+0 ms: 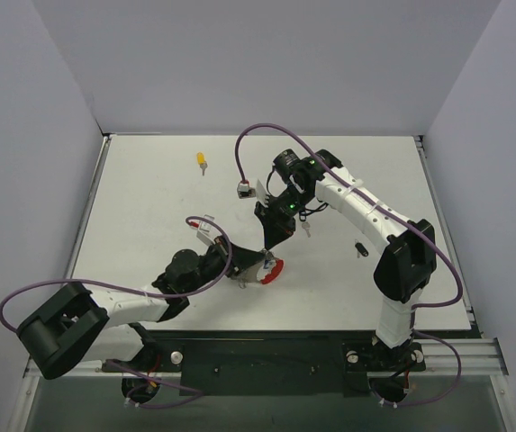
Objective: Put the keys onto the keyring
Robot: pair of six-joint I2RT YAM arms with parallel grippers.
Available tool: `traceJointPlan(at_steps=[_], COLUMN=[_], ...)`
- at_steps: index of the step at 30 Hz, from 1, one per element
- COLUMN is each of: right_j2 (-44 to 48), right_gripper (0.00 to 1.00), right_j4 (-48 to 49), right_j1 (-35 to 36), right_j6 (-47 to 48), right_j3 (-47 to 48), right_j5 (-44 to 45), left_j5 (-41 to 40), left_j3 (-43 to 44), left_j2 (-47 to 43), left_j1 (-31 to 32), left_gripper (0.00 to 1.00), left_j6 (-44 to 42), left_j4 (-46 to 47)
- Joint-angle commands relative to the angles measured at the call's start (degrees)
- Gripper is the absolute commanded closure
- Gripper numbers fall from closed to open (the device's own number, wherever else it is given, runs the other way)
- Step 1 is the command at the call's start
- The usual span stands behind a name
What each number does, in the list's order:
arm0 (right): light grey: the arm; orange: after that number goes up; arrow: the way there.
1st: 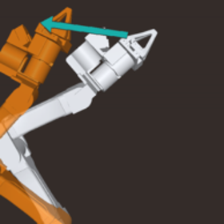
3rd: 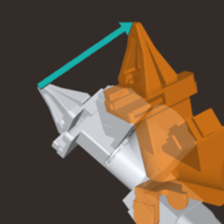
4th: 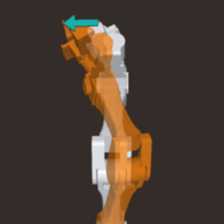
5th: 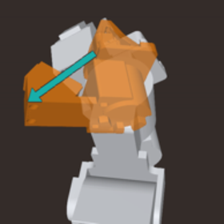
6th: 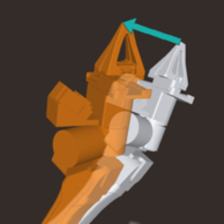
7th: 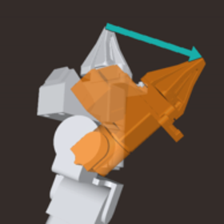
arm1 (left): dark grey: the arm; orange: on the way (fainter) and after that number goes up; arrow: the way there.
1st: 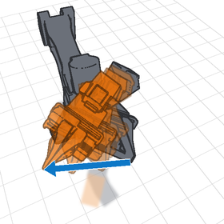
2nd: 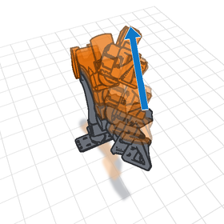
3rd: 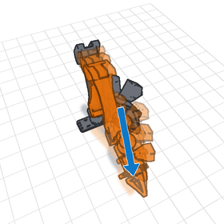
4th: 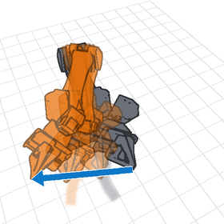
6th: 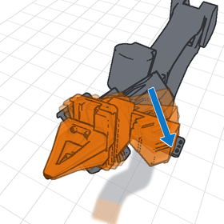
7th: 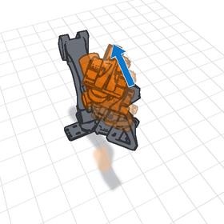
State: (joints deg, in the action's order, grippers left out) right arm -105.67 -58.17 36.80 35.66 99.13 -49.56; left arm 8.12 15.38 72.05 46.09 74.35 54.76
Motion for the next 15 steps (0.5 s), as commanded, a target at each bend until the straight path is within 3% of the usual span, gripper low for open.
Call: traceJointPlan(at_steps=[1, 4, 9, 11, 15], right_j2=[1.08, 1.16, 0.99, 0.38, -0.94], right_gripper=[1.00, 1.00, 1.00, 1.00, 0.98], right_j4=[-2.12, -2.12, -2.03, -1.51, 0.60], right_j1=[-0.23, -0.32, -1.02, -1.72, -3.31], right_j6=[0.73, 0.73, 0.20, -0.76, -2.96], right_j3=[-0.43, -0.43, -0.34, -0.26, -1.83], right_j5=[-2.21, -2.21, -2.03, -2.03, -1.07], left_j5=[-1.26, -1.35, -1.88, -2.75, -6.09], left_j3=[2.47, 2.47, 2.38, 2.29, 3.08], left_j2=[-1.56, -1.74, -3.23, -4.80, -9.98], left_j1=[0.06, 0.15, -0.21, -0.56, -1.44], left_gripper=[0.90, 0.97, 0.99, 0.97, 0.82], left_j6=[-1.48, -2.45, -4.29, -6.22, -14.37], left_j4=[-0.18, -0.80, -3.86, -6.84, -19.32])
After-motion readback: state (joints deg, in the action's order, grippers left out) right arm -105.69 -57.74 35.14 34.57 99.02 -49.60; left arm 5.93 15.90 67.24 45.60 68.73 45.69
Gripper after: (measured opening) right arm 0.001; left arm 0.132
